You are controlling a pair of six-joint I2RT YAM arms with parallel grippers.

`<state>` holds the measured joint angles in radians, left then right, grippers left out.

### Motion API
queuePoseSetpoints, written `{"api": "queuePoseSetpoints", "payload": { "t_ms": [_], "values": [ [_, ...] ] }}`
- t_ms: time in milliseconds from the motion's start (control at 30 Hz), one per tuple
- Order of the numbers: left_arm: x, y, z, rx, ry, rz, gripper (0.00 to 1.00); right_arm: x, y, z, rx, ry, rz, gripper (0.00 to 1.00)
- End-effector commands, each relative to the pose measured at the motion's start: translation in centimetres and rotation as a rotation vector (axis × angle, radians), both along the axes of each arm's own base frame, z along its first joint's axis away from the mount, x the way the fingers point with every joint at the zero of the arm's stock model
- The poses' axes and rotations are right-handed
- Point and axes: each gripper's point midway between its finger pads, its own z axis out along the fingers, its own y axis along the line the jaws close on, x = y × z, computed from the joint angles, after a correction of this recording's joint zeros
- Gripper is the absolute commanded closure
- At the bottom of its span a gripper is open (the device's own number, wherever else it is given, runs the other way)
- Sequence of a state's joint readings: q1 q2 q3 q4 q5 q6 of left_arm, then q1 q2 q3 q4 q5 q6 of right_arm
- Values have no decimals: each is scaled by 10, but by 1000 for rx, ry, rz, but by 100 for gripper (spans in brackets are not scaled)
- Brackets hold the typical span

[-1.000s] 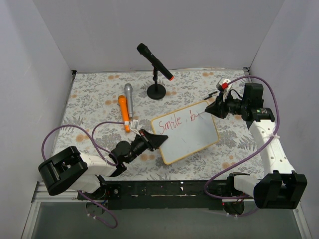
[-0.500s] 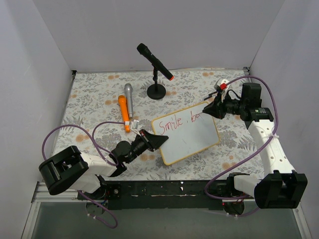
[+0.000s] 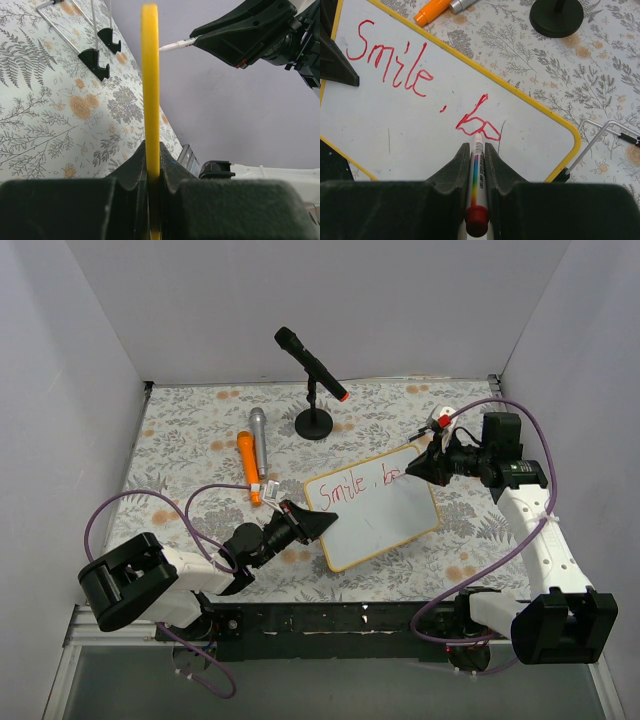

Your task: Write a sentence on the whiteboard

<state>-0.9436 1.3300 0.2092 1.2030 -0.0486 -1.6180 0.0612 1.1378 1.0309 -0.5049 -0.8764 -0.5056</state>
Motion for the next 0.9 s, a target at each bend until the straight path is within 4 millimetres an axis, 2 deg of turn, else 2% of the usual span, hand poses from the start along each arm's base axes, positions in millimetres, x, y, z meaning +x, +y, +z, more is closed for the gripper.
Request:
{"api": "queuePoseSetpoints", "payload": {
  "t_ms": [0, 233, 467, 533, 733, 800, 867],
  "values": [
    [-27, 36, 149, -484, -337, -6, 100, -9, -3, -6, -26, 0, 0, 99],
    [-27, 37, 149, -484, -341, -5, 100, -7, -10, -12, -66, -2, -38, 99],
    [-28, 38, 150, -484, -341, -5, 100, 7, -18, 2, -93, -42, -91, 99],
    [-27, 38, 149, -480, -340, -2, 100, 9, -18, 13, -83, -66, -86, 99],
    [-24, 37, 143, -459, -335, 15, 100, -23, 3, 70, 29, -152, 72, 99],
    [-22, 37, 144, -461, -336, 21, 100, -34, 6, 77, 51, -167, 102, 99],
    [-20, 34, 147, -467, -342, 19, 100, -40, 8, 76, 65, -161, 116, 99]
  ]
}}
